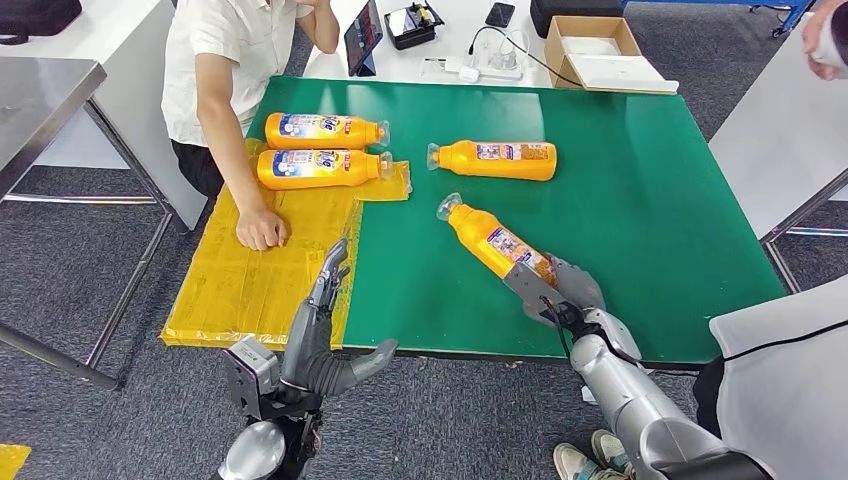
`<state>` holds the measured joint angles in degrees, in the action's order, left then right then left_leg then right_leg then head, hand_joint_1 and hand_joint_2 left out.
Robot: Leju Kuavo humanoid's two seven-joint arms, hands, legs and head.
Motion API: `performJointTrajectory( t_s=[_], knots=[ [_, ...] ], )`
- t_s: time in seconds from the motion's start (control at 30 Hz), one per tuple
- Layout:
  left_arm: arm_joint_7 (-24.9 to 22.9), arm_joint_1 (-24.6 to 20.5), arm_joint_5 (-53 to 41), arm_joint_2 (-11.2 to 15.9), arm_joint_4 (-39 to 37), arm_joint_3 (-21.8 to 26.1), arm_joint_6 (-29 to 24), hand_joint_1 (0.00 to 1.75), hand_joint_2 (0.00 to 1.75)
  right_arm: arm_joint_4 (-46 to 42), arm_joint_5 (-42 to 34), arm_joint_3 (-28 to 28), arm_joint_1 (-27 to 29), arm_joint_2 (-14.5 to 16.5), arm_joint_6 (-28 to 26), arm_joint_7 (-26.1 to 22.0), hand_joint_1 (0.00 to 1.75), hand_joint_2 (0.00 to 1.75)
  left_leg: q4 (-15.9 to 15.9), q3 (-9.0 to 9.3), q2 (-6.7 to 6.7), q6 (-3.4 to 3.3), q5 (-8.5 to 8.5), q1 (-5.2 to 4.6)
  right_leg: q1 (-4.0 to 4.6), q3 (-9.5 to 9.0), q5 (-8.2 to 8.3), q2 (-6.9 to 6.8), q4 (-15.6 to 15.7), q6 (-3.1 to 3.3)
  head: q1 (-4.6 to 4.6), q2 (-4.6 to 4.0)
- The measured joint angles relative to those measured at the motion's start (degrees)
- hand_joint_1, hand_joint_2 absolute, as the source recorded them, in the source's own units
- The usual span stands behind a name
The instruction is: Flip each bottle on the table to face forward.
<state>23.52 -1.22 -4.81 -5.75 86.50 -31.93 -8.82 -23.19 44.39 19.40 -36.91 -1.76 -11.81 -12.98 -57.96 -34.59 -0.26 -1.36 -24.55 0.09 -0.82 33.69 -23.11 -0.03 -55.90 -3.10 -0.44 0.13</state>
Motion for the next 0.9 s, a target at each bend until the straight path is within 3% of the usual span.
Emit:
performJointTrajectory(
  t_s=[0.17,0.43,0.57,0.67,0.9],
  knots=[
    [1.2,0.4,1.5,0.0,0.3,0.0,-0.9,0.00,1.75,-1.2,-5.3,-2.3,1.8,0.5,2.1,-6.9,1.75,1.75,0.0,-0.11,0.00,0.00,0.00,0.00,0.00,0.09,0.00,0.00,0.0,0.00,0.00,0.00],
    [1.4,0.7,1.8,0.0,0.4,0.0,-1.1,0.00,1.75,-2.3,-6.4,-4.0,2.8,1.2,2.8,-8.1,1.75,1.75,0.0,-0.20,-0.04,-0.01,0.01,0.00,-0.01,0.17,0.00,-0.01,0.0,0.00,0.01,0.00],
    [2.1,1.2,5.8,-0.2,0.6,0.3,-0.7,0.00,1.75,-4.5,-11.0,-4.8,4.2,1.5,8.3,-13.7,1.75,1.75,0.0,-0.25,-0.03,0.00,0.00,0.00,-0.01,0.20,0.00,-0.01,0.0,0.00,0.02,0.00],
    [1.9,2.0,14.4,-0.7,0.9,1.4,3.1,0.00,1.75,-10.2,-16.1,-4.7,7.1,2.3,15.1,-18.4,1.75,1.75,0.0,-0.28,-0.03,0.00,0.00,0.00,0.00,0.26,-0.01,-0.01,0.0,0.00,-0.01,0.00],
    [-0.4,3.5,29.6,-2.5,0.9,4.0,13.6,0.00,1.75,-28.5,-25.7,-0.2,13.9,3.0,22.0,-19.1,1.75,1.75,0.0,-0.33,-0.06,0.01,0.00,0.03,0.01,0.32,-0.04,-0.02,0.0,0.02,0.01,0.00]
  ],
)
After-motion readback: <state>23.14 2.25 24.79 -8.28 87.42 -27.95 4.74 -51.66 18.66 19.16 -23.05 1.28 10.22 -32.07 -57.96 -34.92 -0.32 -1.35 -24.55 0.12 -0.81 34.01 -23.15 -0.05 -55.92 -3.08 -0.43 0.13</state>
